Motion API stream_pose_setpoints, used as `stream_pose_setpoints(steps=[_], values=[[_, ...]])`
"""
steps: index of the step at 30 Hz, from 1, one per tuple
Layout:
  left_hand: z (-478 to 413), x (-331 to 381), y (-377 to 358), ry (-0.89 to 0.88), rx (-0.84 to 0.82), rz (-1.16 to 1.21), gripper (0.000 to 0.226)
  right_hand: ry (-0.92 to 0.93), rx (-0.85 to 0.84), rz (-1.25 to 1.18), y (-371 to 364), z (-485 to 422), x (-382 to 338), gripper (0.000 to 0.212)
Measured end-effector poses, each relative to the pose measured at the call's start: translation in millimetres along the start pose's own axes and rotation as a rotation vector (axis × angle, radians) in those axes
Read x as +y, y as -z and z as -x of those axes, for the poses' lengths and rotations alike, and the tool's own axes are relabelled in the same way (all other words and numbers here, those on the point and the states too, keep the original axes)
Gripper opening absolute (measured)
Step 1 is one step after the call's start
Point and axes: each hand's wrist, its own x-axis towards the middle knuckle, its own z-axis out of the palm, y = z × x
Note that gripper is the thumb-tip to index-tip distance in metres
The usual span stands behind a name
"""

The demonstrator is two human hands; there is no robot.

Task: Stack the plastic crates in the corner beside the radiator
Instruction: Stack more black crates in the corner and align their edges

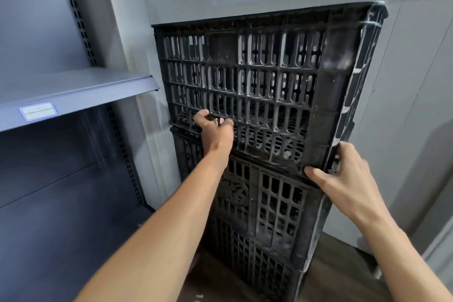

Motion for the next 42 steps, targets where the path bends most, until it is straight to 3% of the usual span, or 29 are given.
stream_pose_setpoints(steps=[4,29,42], values=[[-2.6,6.4,4.9,-0.013,-0.091,0.053,0.074,-0.023,0.031,-0.061,-4.2,0.9,1.6,0.04],[11.0,5.0,6.3,-0.056,-0.204,0.102,0.074,0.002,0.091,-0.103,10.7,16.8,3.2,0.039],[-6.7,0.1,17.3,-0.053,-0.178,-0.021,0.066,0.023,0.067,-0.06,9.6,15.8,3.6,0.036]])
